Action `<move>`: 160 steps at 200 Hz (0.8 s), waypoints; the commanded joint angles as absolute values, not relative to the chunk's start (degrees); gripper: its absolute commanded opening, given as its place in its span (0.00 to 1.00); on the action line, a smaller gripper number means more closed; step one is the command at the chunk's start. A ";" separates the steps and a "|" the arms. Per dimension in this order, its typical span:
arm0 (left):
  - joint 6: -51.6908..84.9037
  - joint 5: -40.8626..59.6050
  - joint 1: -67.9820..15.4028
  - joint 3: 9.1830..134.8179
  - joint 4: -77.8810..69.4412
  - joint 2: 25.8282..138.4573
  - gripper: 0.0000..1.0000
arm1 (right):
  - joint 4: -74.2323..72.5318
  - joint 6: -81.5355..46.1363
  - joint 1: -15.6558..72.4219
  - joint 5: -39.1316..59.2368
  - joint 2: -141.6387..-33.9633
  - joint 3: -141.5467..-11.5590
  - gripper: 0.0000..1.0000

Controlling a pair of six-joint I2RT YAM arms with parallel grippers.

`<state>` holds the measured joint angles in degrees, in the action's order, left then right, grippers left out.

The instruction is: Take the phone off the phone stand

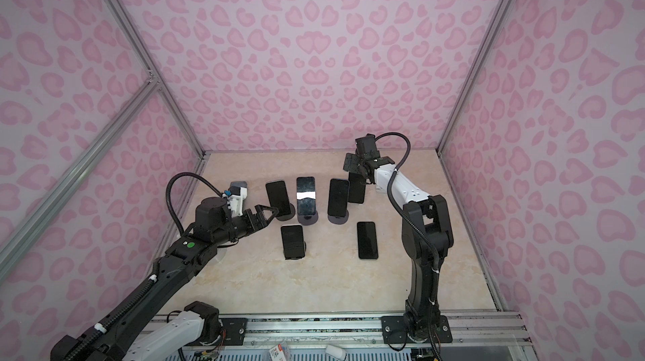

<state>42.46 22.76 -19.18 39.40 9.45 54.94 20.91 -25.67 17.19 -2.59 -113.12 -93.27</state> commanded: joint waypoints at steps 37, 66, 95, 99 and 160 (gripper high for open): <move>42.32 23.55 -19.17 39.64 8.42 54.82 0.93 | 21.13 -25.23 17.34 -3.95 -113.49 -92.26 0.95; 42.12 23.38 -19.16 39.55 8.53 54.45 0.93 | 21.79 -24.88 17.68 -3.75 -113.55 -91.81 0.94; 42.10 23.47 -19.16 39.49 8.59 54.49 0.93 | 21.71 -24.58 18.01 -3.64 -113.55 -91.33 0.93; 42.09 23.47 -19.17 39.55 8.54 54.49 0.93 | 21.65 -24.61 18.01 -3.67 -113.55 -91.28 0.93; 42.01 23.38 -19.16 39.20 8.69 54.32 0.93 | 21.20 -24.61 18.24 -4.03 -113.12 -89.79 0.89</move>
<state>42.41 23.03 -19.18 39.40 9.37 54.68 21.15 -24.88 18.06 -3.40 -113.14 -90.67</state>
